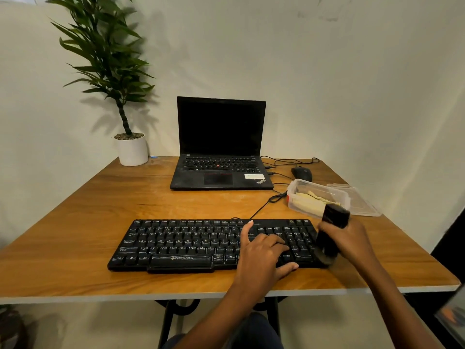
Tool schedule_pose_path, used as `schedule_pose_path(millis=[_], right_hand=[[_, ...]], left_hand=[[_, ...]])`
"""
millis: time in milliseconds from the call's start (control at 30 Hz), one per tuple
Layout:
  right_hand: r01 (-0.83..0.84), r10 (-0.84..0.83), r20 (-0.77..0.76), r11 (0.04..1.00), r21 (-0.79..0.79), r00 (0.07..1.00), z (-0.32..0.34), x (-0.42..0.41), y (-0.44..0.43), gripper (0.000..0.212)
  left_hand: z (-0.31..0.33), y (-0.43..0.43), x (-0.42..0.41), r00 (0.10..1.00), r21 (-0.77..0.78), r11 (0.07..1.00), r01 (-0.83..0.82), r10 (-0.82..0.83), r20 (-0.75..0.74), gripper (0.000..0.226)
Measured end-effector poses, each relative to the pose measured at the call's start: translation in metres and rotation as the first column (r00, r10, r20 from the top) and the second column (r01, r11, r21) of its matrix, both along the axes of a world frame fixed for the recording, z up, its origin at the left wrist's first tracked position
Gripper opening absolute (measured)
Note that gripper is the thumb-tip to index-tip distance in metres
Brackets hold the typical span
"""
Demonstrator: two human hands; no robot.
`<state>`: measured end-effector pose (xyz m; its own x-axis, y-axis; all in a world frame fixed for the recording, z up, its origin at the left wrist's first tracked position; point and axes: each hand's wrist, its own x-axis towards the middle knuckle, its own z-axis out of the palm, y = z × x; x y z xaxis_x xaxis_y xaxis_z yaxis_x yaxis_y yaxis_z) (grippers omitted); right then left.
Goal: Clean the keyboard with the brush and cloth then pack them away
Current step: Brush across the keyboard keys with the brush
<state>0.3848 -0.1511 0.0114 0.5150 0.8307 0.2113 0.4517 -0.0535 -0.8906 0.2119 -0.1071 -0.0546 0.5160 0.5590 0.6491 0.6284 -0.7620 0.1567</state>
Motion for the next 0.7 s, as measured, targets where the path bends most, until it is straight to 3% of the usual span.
schedule_pose_path(millis=[100, 233, 333, 500, 600, 700], right_hand=[[0.065, -0.073, 0.068, 0.992, 0.105, 0.995, 0.013, 0.001, 0.031, 0.025], [-0.052, 0.04, 0.184, 0.997, 0.059, 0.982, 0.007, 0.004, 0.052, 0.043], [-0.006, 0.002, 0.113, 0.999, 0.038, 0.994, -0.004, 0.006, 0.041, 0.035], [0.034, -0.02, -0.159, 0.996, 0.085, 0.987, -0.014, 0.005, -0.013, 0.014], [0.025, -0.019, -0.145, 0.999, 0.041, 0.989, -0.015, 0.006, -0.03, 0.025], [0.053, -0.044, -0.101, 0.995, 0.083, 0.994, -0.002, 0.011, -0.017, 0.019]], left_hand=[[-0.001, 0.0, 0.0, 1.0, -0.007, 1.0, 0.008, -0.008, 0.004, 0.045], [-0.002, -0.001, 0.0, 1.0, -0.009, 1.0, 0.008, -0.008, 0.008, 0.044], [-0.002, -0.002, 0.001, 1.0, -0.008, 1.0, 0.0, 0.0, 0.001, 0.046], [0.0, -0.002, 0.001, 1.0, -0.002, 1.0, -0.007, 0.007, -0.002, 0.047], [-0.001, -0.002, 0.0, 1.0, -0.003, 1.0, 0.002, -0.002, 0.003, 0.046], [0.0, -0.002, 0.0, 1.0, -0.005, 1.0, 0.012, -0.012, 0.014, 0.045]])
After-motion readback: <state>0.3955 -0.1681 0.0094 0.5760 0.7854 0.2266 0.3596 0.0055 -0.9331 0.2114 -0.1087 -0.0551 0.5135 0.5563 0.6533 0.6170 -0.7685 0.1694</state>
